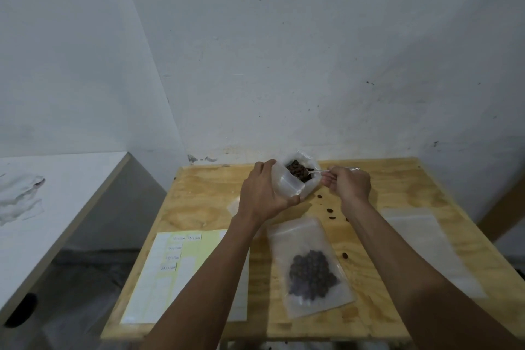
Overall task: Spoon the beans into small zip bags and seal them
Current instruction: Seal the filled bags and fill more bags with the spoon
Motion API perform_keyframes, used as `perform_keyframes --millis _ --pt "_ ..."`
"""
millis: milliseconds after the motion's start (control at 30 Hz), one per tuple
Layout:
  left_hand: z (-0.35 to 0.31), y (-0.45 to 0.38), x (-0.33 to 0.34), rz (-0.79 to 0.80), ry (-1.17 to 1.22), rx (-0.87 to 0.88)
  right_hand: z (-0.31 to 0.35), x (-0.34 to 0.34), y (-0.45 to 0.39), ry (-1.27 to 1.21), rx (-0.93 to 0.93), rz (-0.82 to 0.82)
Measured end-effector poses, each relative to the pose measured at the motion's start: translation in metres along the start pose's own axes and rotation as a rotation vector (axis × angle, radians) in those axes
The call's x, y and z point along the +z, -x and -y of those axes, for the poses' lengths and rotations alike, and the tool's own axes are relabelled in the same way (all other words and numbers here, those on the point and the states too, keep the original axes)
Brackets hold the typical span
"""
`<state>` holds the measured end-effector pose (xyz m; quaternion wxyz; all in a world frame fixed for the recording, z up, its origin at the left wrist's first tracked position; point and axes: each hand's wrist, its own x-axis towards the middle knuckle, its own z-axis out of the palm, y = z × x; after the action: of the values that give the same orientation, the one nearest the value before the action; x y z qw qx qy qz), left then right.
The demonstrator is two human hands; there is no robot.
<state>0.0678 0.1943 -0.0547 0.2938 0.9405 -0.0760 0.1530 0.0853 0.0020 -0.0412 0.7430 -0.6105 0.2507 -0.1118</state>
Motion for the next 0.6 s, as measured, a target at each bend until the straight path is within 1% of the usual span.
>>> perform_keyframes --millis 233,367,467,533,600 --pt "-0.005 -0.006 -0.003 -0.022 -0.061 -0.07 0.026 -0.002 0.008 -0.094 -0.033 0.088" --pt "-0.014 -0.008 -0.006 -0.036 -0.037 -0.07 0.025 -0.002 0.014 0.007 -0.094 0.192" --pt "-0.02 -0.006 -0.007 -0.055 0.001 -0.061 0.023 -0.003 0.02 0.108 -0.194 0.306" --pt "-0.021 -0.005 -0.007 -0.053 -0.008 -0.059 0.025 -0.003 0.024 0.094 -0.25 0.301" --pt "-0.019 -0.005 -0.007 -0.046 -0.019 -0.057 0.026 -0.002 0.024 0.028 -0.265 0.211"
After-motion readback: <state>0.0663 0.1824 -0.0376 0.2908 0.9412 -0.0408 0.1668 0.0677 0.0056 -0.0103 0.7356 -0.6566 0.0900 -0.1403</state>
